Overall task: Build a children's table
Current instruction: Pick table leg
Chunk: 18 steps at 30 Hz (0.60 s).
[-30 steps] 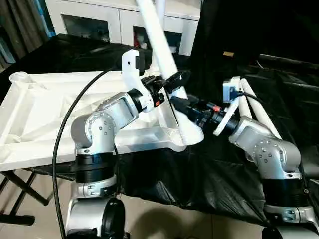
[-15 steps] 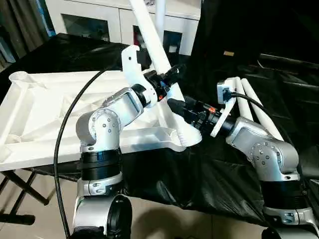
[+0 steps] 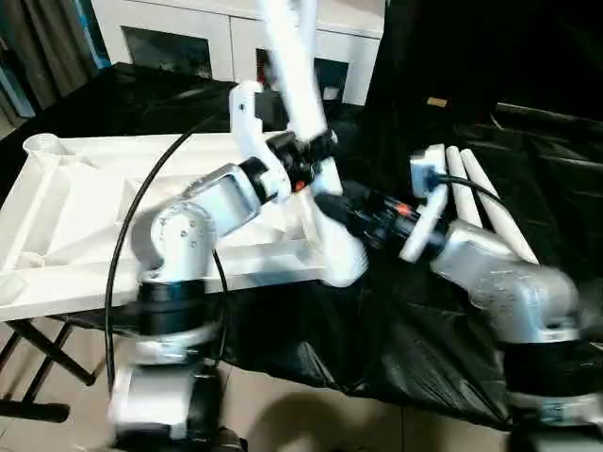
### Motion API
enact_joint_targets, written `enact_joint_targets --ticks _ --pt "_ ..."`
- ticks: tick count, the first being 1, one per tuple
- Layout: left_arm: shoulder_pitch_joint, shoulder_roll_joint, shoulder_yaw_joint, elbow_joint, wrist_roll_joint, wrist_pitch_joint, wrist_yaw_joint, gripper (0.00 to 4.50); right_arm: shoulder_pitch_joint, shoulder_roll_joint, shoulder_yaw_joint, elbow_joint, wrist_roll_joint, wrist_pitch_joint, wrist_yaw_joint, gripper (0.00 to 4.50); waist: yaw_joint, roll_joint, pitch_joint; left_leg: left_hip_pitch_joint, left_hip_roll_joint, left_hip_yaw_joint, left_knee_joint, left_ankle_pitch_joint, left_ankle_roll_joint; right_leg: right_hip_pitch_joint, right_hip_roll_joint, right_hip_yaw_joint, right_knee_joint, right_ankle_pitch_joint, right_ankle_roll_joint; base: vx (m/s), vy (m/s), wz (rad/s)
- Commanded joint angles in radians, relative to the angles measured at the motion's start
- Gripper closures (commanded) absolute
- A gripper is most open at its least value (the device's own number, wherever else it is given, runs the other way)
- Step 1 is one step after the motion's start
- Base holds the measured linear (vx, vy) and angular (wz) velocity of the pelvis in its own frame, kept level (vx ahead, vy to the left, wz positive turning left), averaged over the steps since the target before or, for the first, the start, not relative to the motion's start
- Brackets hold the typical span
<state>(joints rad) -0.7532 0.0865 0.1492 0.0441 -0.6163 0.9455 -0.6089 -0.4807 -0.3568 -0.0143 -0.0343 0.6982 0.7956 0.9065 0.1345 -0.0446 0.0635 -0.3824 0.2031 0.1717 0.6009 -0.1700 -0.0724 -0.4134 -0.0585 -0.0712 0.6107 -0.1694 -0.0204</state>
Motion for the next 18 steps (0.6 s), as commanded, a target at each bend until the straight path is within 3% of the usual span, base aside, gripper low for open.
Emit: enact_joint_targets --ticks 1,4,6,10,11,14,18 --pt "-0.002 0.021 -0.065 -0.038 -0.042 -0.02 -0.147 2.61 0.0 -0.053 0.051 -0.015 0.043 0.062 0.135 1.32 0.003 0.011 -0.077 0.017 0.024 -0.005 -0.066 -0.145 0.011 0.065 -0.074 0.047 -0.071 -0.17 -0.148 0.0 0.0 0.0" --pt "-0.001 0.04 -0.083 -0.051 -0.062 -0.031 -0.224 2.63 -0.002 -0.074 0.066 -0.017 0.055 0.081 0.173 1.22 0.008 0.01 -0.077 0.017 0.025 -0.006 -0.065 -0.146 0.008 0.065 -0.077 0.045 -0.07 -0.175 -0.162 0.0 0.0 0.0" --pt "-0.013 0.041 -0.076 -0.055 -0.1 -0.01 -0.261 2.63 -0.009 -0.093 0.09 -0.014 0.046 0.083 0.198 1.22 0.006 0.02 -0.077 0.018 0.027 -0.007 -0.065 -0.16 -0.001 0.065 -0.077 0.045 -0.068 -0.177 -0.177 0.0 0.0 0.0" --pt "-0.032 0.034 -0.084 -0.049 -0.133 -0.003 -0.305 2.63 -0.025 -0.106 0.119 0.01 0.02 0.06 0.228 1.22 0.006 0.017 -0.076 0.017 0.023 -0.005 -0.063 -0.174 -0.003 0.066 -0.077 0.045 -0.074 -0.229 -0.165 0.0 0.0 0.0" --pt "-0.034 0.034 -0.088 -0.047 -0.139 -0.007 -0.317 2.63 -0.029 -0.106 0.119 0.014 0.022 0.059 0.233 1.49 0.005 0.017 -0.075 0.017 0.022 -0.005 -0.063 -0.175 -0.002 0.066 -0.077 0.045 -0.076 -0.242 -0.161 0.0 0.0 0.0" --pt "-0.035 0.031 -0.097 -0.038 -0.152 -0.021 -0.346 2.63 -0.04 -0.105 0.111 0.022 0.037 0.07 0.248 1.56 0.004 0.016 -0.075 0.017 0.024 -0.007 -0.065 -0.177 -0.002 0.065 -0.076 0.044 -0.077 -0.268 -0.148 0.0 0.0 0.0" --pt "-0.032 0.04 -0.11 -0.033 -0.156 -0.02 -0.367 2.63 -0.039 -0.11 0.109 0.016 0.057 0.085 0.271 1.99 0.006 0.018 -0.076 0.022 0.025 -0.007 -0.066 -0.183 -0.004 0.065 -0.076 0.045 -0.076 -0.256 -0.155 0.0 0.0 0.0"
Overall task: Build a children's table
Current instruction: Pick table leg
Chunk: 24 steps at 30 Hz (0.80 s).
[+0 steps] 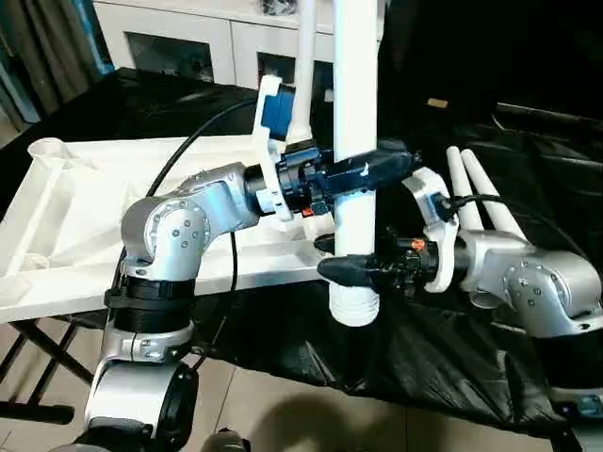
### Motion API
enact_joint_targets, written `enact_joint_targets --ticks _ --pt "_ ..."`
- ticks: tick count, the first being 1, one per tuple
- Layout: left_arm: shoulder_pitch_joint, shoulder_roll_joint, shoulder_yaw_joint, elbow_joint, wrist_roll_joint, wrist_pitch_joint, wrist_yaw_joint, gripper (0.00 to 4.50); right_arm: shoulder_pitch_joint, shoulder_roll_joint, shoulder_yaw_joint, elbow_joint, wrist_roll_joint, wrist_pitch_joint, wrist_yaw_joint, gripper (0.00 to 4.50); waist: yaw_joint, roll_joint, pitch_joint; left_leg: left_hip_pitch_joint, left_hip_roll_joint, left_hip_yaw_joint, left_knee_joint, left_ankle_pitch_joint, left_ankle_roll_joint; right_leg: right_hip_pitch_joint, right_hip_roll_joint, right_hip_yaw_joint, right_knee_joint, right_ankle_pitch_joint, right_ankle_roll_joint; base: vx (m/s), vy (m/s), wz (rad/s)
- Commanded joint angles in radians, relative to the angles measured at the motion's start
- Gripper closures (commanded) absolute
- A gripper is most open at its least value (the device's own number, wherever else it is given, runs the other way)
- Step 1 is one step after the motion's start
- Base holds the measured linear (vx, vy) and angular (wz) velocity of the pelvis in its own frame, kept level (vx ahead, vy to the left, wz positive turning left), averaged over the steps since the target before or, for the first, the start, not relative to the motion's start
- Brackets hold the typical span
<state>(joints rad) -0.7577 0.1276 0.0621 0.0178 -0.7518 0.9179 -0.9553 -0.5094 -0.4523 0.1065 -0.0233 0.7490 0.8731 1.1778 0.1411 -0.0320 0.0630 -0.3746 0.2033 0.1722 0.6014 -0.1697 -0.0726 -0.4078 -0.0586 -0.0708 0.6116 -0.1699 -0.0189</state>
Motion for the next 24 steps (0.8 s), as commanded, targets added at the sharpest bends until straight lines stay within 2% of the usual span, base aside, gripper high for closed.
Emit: enact_joint_targets --ticks 1,2,4,6,7,9,10,12,13,15,16,17,18,20,21,24 --pt "-0.025 -0.001 -0.027 -0.011 -0.026 0.011 -0.021 2.63 -0.005 -0.015 -0.01 0.0 0.013 0.008 0.001 2.03 -0.001 0.003 -0.075 0.014 0.025 -0.007 -0.066 -0.181 -0.004 0.06 -0.075 0.045 -0.076 -0.251 -0.158 0.0 0.0 0.0" --pt "-0.024 -0.001 -0.028 -0.013 -0.028 0.014 -0.022 2.63 -0.003 -0.015 -0.01 -0.002 0.014 0.007 0.002 2.03 0.001 0.004 -0.075 0.013 0.025 -0.007 -0.066 -0.177 -0.002 0.06 -0.076 0.045 -0.075 -0.246 -0.161 0.0 0.0 0.0" --pt "-0.023 -0.001 -0.029 -0.013 -0.028 0.015 -0.021 2.63 0.0 -0.013 -0.011 -0.005 0.016 0.007 0.002 2.19 0.001 -0.002 -0.075 0.013 0.025 -0.006 -0.066 -0.175 -0.001 0.06 -0.076 0.045 -0.076 -0.253 -0.16 0.0 0.0 0.0" --pt "-0.02 0.003 -0.03 -0.017 -0.029 0.016 -0.023 2.63 0.006 -0.001 -0.015 -0.008 0.02 0.007 -0.008 2.39 0.002 0.003 -0.075 0.013 0.024 -0.007 -0.066 -0.174 -0.003 0.059 -0.077 0.045 -0.076 -0.271 -0.153 0.0 0.0 0.0" --pt "-0.018 0.006 -0.029 -0.019 -0.032 0.019 -0.023 2.63 0.008 0.005 -0.017 -0.009 0.022 0.008 -0.014 2.43 0.002 0.008 -0.075 0.013 0.025 -0.007 -0.066 -0.177 -0.005 0.058 -0.077 0.045 -0.077 -0.272 -0.152 0.0 0.0 0.0" --pt "-0.011 0.013 -0.031 -0.028 -0.045 0.026 -0.031 2.63 0.012 0.014 -0.019 -0.014 0.021 0.009 -0.023 2.46 0.001 0.004 -0.075 0.014 0.024 -0.007 -0.066 -0.181 -0.008 0.059 -0.076 0.045 -0.077 -0.27 -0.15 0.0 0.0 0.0" --pt "-0.012 0.014 -0.033 -0.027 -0.044 0.026 -0.029 2.63 0.013 0.015 -0.021 -0.017 0.022 0.01 -0.026 2.51 0.002 0.009 -0.076 0.014 0.024 -0.008 -0.066 -0.178 -0.01 0.059 -0.076 0.045 -0.075 -0.262 -0.153 0.0 0.0 0.0" --pt "-0.013 0.012 -0.034 -0.024 -0.038 0.022 -0.022 2.63 0.017 0.018 -0.028 -0.025 0.028 0.014 -0.035 2.51 0.0 0.005 -0.075 0.014 0.024 -0.008 -0.067 -0.178 -0.01 0.059 -0.074 0.044 -0.076 -0.253 -0.156 0.0 0.0 0.0" --pt "-0.017 0.007 -0.032 -0.014 -0.023 0.013 0.0 2.28 0.019 0.02 -0.031 -0.03 0.031 0.016 -0.041 2.52 0.001 0.006 -0.076 0.014 0.024 -0.008 -0.067 -0.177 -0.011 0.06 -0.075 0.044 -0.075 -0.249 -0.156 0.0 0.0 0.0" --pt "-0.021 0.0 -0.032 0.006 0.013 -0.011 0.043 1.93 0.027 0.026 -0.035 -0.039 0.025 0.009 -0.062 2.53 0.001 0.004 -0.075 0.013 0.025 -0.006 -0.066 -0.177 -0.007 0.059 -0.075 0.045 -0.076 -0.246 -0.157 0.0 0.0 0.0" --pt "-0.018 -0.005 -0.026 0.009 0.032 -0.031 0.07 1.87 0.036 0.04 -0.043 -0.044 0.009 -0.006 -0.101 2.54 0.0 -0.01 -0.075 0.013 0.025 -0.005 -0.067 -0.174 -0.005 0.06 -0.075 0.045 -0.077 -0.254 -0.15 0.0 0.0 0.0" --pt "-0.015 -0.009 -0.023 0.006 0.048 -0.049 0.092 1.87 0.041 0.05 -0.048 -0.047 -0.004 -0.016 -0.132 2.54 0.003 -0.005 -0.075 0.012 0.025 -0.008 -0.068 -0.166 -0.009 0.06 -0.077 0.045 -0.074 -0.258 -0.148 0.0 0.0 0.0" --pt "-0.009 -0.015 -0.019 0.0 0.077 -0.077 0.133 1.57 0.047 0.065 -0.055 -0.051 -0.025 -0.03 -0.179 2.56 0.002 -0.003 -0.075 0.012 0.025 -0.008 -0.068 -0.165 -0.016 0.058 -0.078 0.045 -0.076 -0.271 -0.139 0.0 0.0 0.0" --pt "-0.006 -0.023 -0.015 -0.003 0.109 -0.098 0.189 1.57 0.051 0.079 -0.06 -0.056 -0.045 -0.044 -0.219 2.56 0.0 -0.002 -0.075 0.013 0.025 -0.008 -0.069 -0.173 -0.021 0.058 -0.079 0.045 -0.079 -0.293 -0.125 0.0 0.0 0.0" --pt "-0.004 -0.025 -0.017 -0.005 0.151 -0.106 0.258 1.45 0.055 0.098 -0.066 -0.06 -0.073 -0.06 -0.272 2.57 0.001 -0.012 -0.074 0.012 0.025 -0.008 -0.069 -0.171 -0.024 0.059 -0.08 0.045 -0.076 -0.305 -0.115 0.0 0.0 0.0" --pt "0.004 -0.04 -0.013 -0.012 0.245 -0.079 0.451 1.44 0.062 0.15 -0.085 -0.072 -0.141 -0.096 -0.421 2.57 -0.002 -0.008 -0.074 0.014 0.027 -0.009 -0.071 -0.171 -0.037 0.053 -0.079 0.046 -0.079 -0.313 -0.095 0.0 0.0 0.0"
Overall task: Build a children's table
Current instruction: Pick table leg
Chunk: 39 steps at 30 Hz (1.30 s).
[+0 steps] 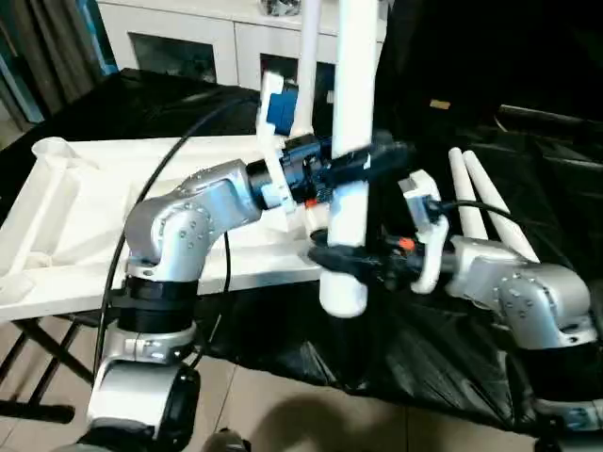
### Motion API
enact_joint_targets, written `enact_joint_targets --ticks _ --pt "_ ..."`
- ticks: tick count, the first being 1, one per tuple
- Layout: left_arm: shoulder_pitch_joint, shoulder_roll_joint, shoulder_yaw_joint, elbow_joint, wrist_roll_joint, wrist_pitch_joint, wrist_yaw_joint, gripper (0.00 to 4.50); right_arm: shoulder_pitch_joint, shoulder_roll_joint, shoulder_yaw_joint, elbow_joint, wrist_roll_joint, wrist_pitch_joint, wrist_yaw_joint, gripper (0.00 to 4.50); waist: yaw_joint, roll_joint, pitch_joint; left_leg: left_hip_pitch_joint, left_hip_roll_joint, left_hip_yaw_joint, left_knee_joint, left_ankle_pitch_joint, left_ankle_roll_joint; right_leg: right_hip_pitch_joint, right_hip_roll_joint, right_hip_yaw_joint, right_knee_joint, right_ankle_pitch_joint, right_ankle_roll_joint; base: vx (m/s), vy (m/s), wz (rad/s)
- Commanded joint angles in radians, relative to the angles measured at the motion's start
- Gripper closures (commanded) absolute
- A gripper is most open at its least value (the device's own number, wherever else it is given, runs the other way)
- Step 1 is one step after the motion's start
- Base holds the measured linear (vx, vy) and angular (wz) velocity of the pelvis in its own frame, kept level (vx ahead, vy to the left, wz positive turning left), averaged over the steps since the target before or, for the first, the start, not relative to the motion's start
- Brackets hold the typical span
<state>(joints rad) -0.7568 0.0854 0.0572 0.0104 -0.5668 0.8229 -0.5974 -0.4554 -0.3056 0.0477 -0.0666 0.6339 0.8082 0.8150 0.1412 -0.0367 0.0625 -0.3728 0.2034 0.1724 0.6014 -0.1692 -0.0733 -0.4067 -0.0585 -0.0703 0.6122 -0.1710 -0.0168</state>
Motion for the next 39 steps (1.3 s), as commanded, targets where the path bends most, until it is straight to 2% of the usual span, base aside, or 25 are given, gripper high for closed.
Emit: enact_joint_targets --ticks 1,2,5,6,8,10,11,12,13,14,15,17,21,22,23,25,27,28,30,31,33,34,35,36,39 --pt "0.011 -0.012 -0.005 -0.017 0.107 0.037 0.192 1.44 0.014 0.028 -0.033 -0.042 -0.051 -0.043 -0.121 2.57 -0.003 -0.002 -0.074 0.012 0.026 -0.01 -0.071 -0.174 -0.041 0.052 -0.079 0.045 -0.078 -0.305 -0.096 0.0 0.0 0.0" --pt "0.011 -0.012 -0.005 -0.017 0.107 0.037 0.192 1.44 0.014 0.028 -0.033 -0.042 -0.051 -0.043 -0.121 2.57 -0.003 -0.002 -0.074 0.012 0.026 -0.01 -0.071 -0.174 -0.041 0.052 -0.079 0.045 -0.078 -0.305 -0.096 0.0 0.0 0.0" --pt "0.027 -0.068 0.018 -0.036 0.137 0.061 0.314 1.44 0.023 0.058 -0.026 -0.066 -0.087 -0.058 -0.202 2.58 -0.003 -0.003 -0.075 0.01 0.024 -0.008 -0.07 -0.158 -0.034 0.055 -0.077 0.046 -0.078 -0.268 -0.095 0.0 0.0 0.0" --pt "0.031 -0.087 0.024 -0.04 0.139 0.059 0.337 1.61 0.025 0.065 -0.02 -0.073 -0.096 -0.061 -0.219 2.58 -0.001 0.002 -0.075 0.01 0.024 -0.008 -0.069 -0.157 -0.032 0.053 -0.076 0.047 -0.078 -0.256 -0.099 0.0 0.0 0.0" --pt "0.035 -0.129 0.037 -0.037 0.145 0.023 0.384 1.71 0.028 0.079 -0.009 -0.087 -0.109 -0.064 -0.247 2.58 -0.002 -0.001 -0.073 0.009 0.021 -0.007 -0.07 -0.168 -0.029 0.055 -0.074 0.046 -0.082 -0.262 -0.096 0.0 0.0 0.0" --pt "0.034 -0.144 0.04 -0.031 0.145 0.003 0.4 1.81 0.029 0.087 -0.005 -0.093 -0.114 -0.064 -0.26 2.58 -0.002 -0.002 -0.074 0.008 0.02 -0.008 -0.07 -0.178 -0.025 0.055 -0.075 0.045 -0.084 -0.277 -0.084 0.0 0.0 0.0" --pt "0.033 -0.147 0.04 -0.029 0.144 0.0 0.403 2.05 0.029 0.09 -0.005 -0.095 -0.115 -0.064 -0.264 2.58 -0.003 0.003 -0.072 0.008 0.021 -0.009 -0.071 -0.188 -0.027 0.053 -0.074 0.045 -0.087 -0.287 -0.078 0.0 0.0 0.0" --pt "0.03 -0.162 0.041 -0.023 0.14 -0.009 0.419 2.16 0.029 0.101 -0.003 -0.105 -0.127 -0.067 -0.284 2.58 -0.003 0.001 -0.072 0.009 0.02 -0.009 -0.071 -0.194 -0.028 0.053 -0.074 0.045 -0.087 -0.296 -0.07 0.0 0.0 0.0" --pt "0.029 -0.164 0.041 -0.022 0.139 -0.009 0.42 2.2 0.029 0.103 -0.003 -0.106 -0.129 -0.068 -0.288 2.58 -0.005 0.007 -0.072 0.009 0.02 -0.01 -0.072 -0.203 -0.03 0.051 -0.073 0.044 -0.09 -0.298 -0.067 0.0 0.0 0.0" --pt "0.026 -0.167 0.039 -0.018 0.14 -0.015 0.424 2.2 0.027 0.109 -0.005 -0.109 -0.135 -0.07 -0.3 2.58 -0.005 0.005 -0.072 0.009 0.02 -0.01 -0.072 -0.207 -0.03 0.052 -0.072 0.044 -0.09 -0.302 -0.064 0.0 0.0 0.0" --pt "0.026 -0.172 0.041 -0.019 0.136 -0.023 0.423 2.24 0.028 0.114 -0.007 -0.113 -0.144 -0.077 -0.318 2.58 -0.006 0.011 -0.072 0.01 0.02 -0.012 -0.073 -0.214 -0.033 0.05 -0.072 0.044 -0.092 -0.304 -0.062 0.0 0.0 0.0" --pt "0.023 -0.172 0.044 -0.02 0.135 -0.033 0.42 2.52 0.026 0.123 -0.008 -0.111 -0.176 -0.109 -0.356 2.58 -0.007 0.009 -0.073 0.009 0.019 -0.012 -0.073 -0.215 -0.034 0.052 -0.072 0.043 -0.091 -0.297 -0.061 0.0 0.0 0.0" --pt "0.023 -0.164 0.045 -0.028 0.137 -0.039 0.411 2.64 0.022 0.126 0.003 -0.093 -0.212 -0.149 -0.375 2.58 -0.01 0.012 -0.073 0.01 0.02 -0.012 -0.073 -0.211 -0.037 0.051 -0.071 0.044 -0.087 -0.272 -0.066 0.0 0.0 0.0" --pt "0.023 -0.159 0.043 -0.028 0.136 -0.041 0.402 2.65 0.02 0.124 0.003 -0.087 -0.209 -0.146 -0.368 2.23 -0.01 0.012 -0.073 0.01 0.02 -0.011 -0.073 -0.211 -0.036 0.051 -0.07 0.044 -0.087 -0.268 -0.066 0.0 0.0 0.0" --pt "0.024 -0.15 0.036 -0.027 0.131 -0.044 0.387 2.66 0.017 0.126 -0.004 -0.079 -0.191 -0.133 -0.355 1.88 -0.01 0.012 -0.073 0.011 0.019 -0.011 -0.073 -0.211 -0.033 0.052 -0.07 0.045 -0.086 -0.264 -0.067 0.0 0.0 0.0" --pt "0.025 -0.127 0.022 -0.024 0.121 -0.049 0.346 2.66 0.008 0.118 -0.034 -0.064 -0.133 -0.096 -0.308 1.82 -0.011 0.011 -0.072 0.012 0.019 -0.011 -0.073 -0.22 -0.03 0.051 -0.069 0.044 -0.086 -0.27 -0.066 0.0 0.0 0.0" --pt "0.022 -0.112 0.017 -0.022 0.115 -0.051 0.32 2.66 0.002 0.101 -0.046 -0.053 -0.104 -0.076 -0.268 1.54 -0.011 0.008 -0.071 0.012 0.018 -0.01 -0.073 -0.222 -0.023 0.051 -0.069 0.044 -0.088 -0.29 -0.058 0.0 0.0 0.0" --pt "0.017 -0.103 0.019 -0.019 0.102 -0.045 0.3 2.66 -0.003 0.085 -0.051 -0.044 -0.087 -0.062 -0.238 1.42 -0.011 0.002 -0.072 0.013 0.02 -0.009 -0.072 -0.213 -0.02 0.053 -0.07 0.044 -0.087 -0.285 -0.058 0.0 0.0 0.0" --pt "0.007 -0.094 0.033 -0.015 0.064 -0.021 0.265 2.66 -0.012 0.055 -0.053 -0.028 -0.065 -0.037 -0.188 1.36 -0.008 0.005 -0.073 0.011 0.02 -0.009 -0.071 -0.193 -0.017 0.053 -0.071 0.045 -0.083 -0.265 -0.073 0.0 0.0 0.0" --pt "-0.003 -0.088 0.052 -0.007 0.025 0.008 0.239 2.66 -0.021 0.031 -0.055 -0.016 -0.045 -0.015 -0.147 1.32 -0.008 -0.005 -0.073 0.01 0.02 -0.006 -0.07 -0.177 -0.013 0.055 -0.071 0.046 -0.081 -0.252 -0.083 0.0 0.0 0.0" --pt "-0.013 -0.083 0.069 0.003 -0.007 0.03 0.215 2.66 -0.031 0.002 -0.056 -0.005 -0.023 0.006 -0.097 1.29 -0.006 0.001 -0.074 0.011 0.016 -0.005 -0.066 -0.171 -0.009 0.056 -0.07 0.045 -0.078 -0.251 -0.097 0.0 0.0 0.0" --pt "-0.024 -0.076 0.094 0.02 -0.051 0.057 0.18 2.66 -0.045 -0.042 -0.061 0.009 0.028 0.051 -0.012 1.29 -0.005 -0.004 -0.072 0.009 0.018 -0.004 -0.066 -0.168 -0.005 0.056 -0.072 0.046 -0.079 -0.251 -0.104 0.0 0.0 0.0" --pt "-0.024 -0.076 0.094 0.02 -0.051 0.057 0.18 2.66 -0.045 -0.042 -0.061 0.009 0.028 0.051 -0.012 1.29 -0.004 -0.004 -0.074 0.01 0.015 -0.004 -0.065 -0.166 0.0 0.059 -0.071 0.045 -0.078 -0.251 -0.108 0.0 0.0 0.0" --pt "-0.029 -0.069 0.104 0.024 -0.089 0.079 0.139 2.66 -0.054 -0.072 -0.061 0.023 0.057 0.078 0.05 1.29 -0.003 -0.004 -0.072 0.008 0.017 -0.004 -0.064 -0.157 0.005 0.059 -0.073 0.045 -0.079 -0.248 -0.112 0.0 0.0 0.0" --pt "-0.027 -0.055 0.09 0.018 -0.109 0.097 0.097 2.66 -0.068 -0.092 -0.058 0.046 0.061 0.086 0.088 1.29 -0.003 -0.003 -0.074 0.006 0.02 -0.005 -0.065 -0.143 0.007 0.059 -0.075 0.045 -0.077 -0.242 -0.123 0.0 0.0 0.0"
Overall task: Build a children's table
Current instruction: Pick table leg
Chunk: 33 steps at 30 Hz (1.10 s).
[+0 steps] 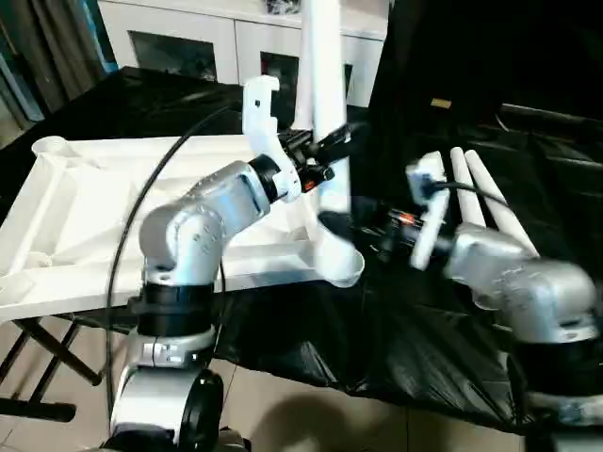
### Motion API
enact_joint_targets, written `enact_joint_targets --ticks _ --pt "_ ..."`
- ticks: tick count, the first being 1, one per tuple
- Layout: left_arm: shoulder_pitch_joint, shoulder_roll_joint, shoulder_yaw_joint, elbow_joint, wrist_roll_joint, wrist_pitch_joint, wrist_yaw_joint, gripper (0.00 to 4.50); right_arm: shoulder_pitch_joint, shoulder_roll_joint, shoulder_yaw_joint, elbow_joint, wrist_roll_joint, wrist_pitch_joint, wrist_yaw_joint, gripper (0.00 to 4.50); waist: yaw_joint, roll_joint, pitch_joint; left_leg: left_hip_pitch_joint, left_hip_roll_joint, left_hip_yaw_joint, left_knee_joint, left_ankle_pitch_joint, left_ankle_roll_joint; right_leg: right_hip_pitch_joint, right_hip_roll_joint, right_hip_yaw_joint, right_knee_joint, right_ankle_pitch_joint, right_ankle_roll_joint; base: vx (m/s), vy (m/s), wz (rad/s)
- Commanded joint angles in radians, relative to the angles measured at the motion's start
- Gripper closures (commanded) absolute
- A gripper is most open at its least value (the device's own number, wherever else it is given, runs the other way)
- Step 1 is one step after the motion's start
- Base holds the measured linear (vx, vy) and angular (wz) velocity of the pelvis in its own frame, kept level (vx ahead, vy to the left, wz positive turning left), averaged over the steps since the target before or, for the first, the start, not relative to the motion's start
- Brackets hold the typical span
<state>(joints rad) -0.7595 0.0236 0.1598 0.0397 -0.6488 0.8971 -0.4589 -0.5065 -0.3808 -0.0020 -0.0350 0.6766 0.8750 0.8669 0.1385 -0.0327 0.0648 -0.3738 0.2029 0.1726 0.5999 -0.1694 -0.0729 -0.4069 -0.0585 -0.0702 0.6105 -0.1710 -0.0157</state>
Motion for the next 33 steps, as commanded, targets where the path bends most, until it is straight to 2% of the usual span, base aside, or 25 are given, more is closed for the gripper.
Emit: enact_joint_targets --ticks 1,10,14,17,19,21,22,25,27,30,31,33 --pt "-0.024 0.009 -0.017 -0.013 -0.028 0.025 -0.048 2.66 -0.019 -0.02 -0.006 0.018 0.017 0.02 0.041 1.29 -0.001 -0.007 -0.077 0.009 0.02 -0.005 -0.062 -0.142 0.007 0.058 -0.074 0.044 -0.076 -0.244 -0.126 0.0 0.0 0.0" --pt "-0.031 0.049 -0.102 -0.023 -0.013 0.017 -0.141 2.66 -0.067 -0.062 0.032 0.066 0.014 0.032 0.114 1.29 0.001 -0.009 -0.076 0.01 0.022 -0.004 -0.063 -0.139 0.002 0.058 -0.076 0.045 -0.076 -0.267 -0.123 0.0 0.0 0.0" --pt "-0.037 0.053 -0.11 -0.018 -0.018 0.024 -0.146 2.66 -0.074 -0.073 0.053 0.07 0.012 0.035 0.143 1.29 0.001 -0.01 -0.077 0.01 0.022 -0.004 -0.062 -0.134 0.003 0.06 -0.075 0.045 -0.074 -0.249 -0.131 0.0 0.0 0.0" --pt "-0.045 0.054 -0.122 -0.012 -0.024 0.028 -0.159 2.66 -0.066 -0.09 0.103 0.055 -0.007 0.035 0.195 1.29 0.002 -0.012 -0.077 0.01 0.023 -0.004 -0.061 -0.135 0.006 0.06 -0.076 0.045 -0.075 -0.255 -0.13 0.0 0.0 0.0" --pt "-0.046 0.055 -0.124 -0.011 -0.024 0.028 -0.161 2.66 -0.065 -0.092 0.11 0.054 -0.012 0.033 0.2 1.29 0.002 -0.011 -0.076 0.009 0.023 -0.004 -0.061 -0.137 0.004 0.06 -0.076 0.045 -0.075 -0.26 -0.13 0.0 0.0 0.0" --pt "-0.05 0.057 -0.129 -0.007 -0.024 0.025 -0.166 2.66 -0.063 -0.095 0.128 0.055 -0.023 0.029 0.208 1.29 0.003 -0.013 -0.076 0.009 0.023 -0.004 -0.061 -0.133 0.004 0.06 -0.076 0.045 -0.074 -0.262 -0.13 0.0 0.0 0.0" --pt "-0.052 0.057 -0.134 -0.005 -0.023 0.021 -0.169 2.66 -0.061 -0.094 0.135 0.059 -0.026 0.026 0.211 1.29 0.002 -0.021 -0.077 0.008 0.022 -0.003 -0.061 -0.131 0.005 0.06 -0.076 0.045 -0.074 -0.263 -0.126 0.0 0.0 0.0" --pt "-0.05 0.06 -0.137 -0.007 -0.026 0.021 -0.172 2.66 -0.061 -0.086 0.137 0.065 -0.027 0.023 0.207 1.29 0.004 -0.015 -0.077 0.009 0.023 -0.004 -0.06 -0.126 0.005 0.059 -0.077 0.046 -0.073 -0.262 -0.127 0.0 0.0 0.0" --pt "-0.049 0.063 -0.14 -0.01 -0.029 0.024 -0.179 2.66 -0.061 -0.082 0.134 0.067 -0.022 0.023 0.206 1.66 0.003 -0.015 -0.077 0.008 0.023 -0.004 -0.06 -0.124 0.005 0.06 -0.077 0.045 -0.073 -0.259 -0.128 0.0 0.0 0.0" --pt "-0.046 0.07 -0.145 -0.014 -0.031 0.028 -0.19 2.66 -0.063 -0.076 0.127 0.07 -0.015 0.023 0.206 1.72 0.002 -0.014 -0.078 0.009 0.023 -0.004 -0.06 -0.125 0.004 0.059 -0.076 0.045 -0.072 -0.25 -0.135 0.0 0.0 0.0" --pt "-0.045 0.071 -0.146 -0.014 -0.03 0.028 -0.192 2.66 -0.063 -0.076 0.125 0.07 -0.013 0.023 0.207 2.01 0.002 -0.013 -0.077 0.009 0.023 -0.004 -0.06 -0.126 0.004 0.059 -0.076 0.045 -0.072 -0.25 -0.136 0.0 0.0 0.0" --pt "-0.045 0.072 -0.148 -0.012 -0.031 0.028 -0.194 2.66 -0.063 -0.077 0.124 0.069 -0.012 0.023 0.209 2.08 0.002 -0.013 -0.077 0.01 0.023 -0.004 -0.061 -0.131 0.002 0.059 -0.076 0.045 -0.072 -0.251 -0.137 0.0 0.0 0.0"
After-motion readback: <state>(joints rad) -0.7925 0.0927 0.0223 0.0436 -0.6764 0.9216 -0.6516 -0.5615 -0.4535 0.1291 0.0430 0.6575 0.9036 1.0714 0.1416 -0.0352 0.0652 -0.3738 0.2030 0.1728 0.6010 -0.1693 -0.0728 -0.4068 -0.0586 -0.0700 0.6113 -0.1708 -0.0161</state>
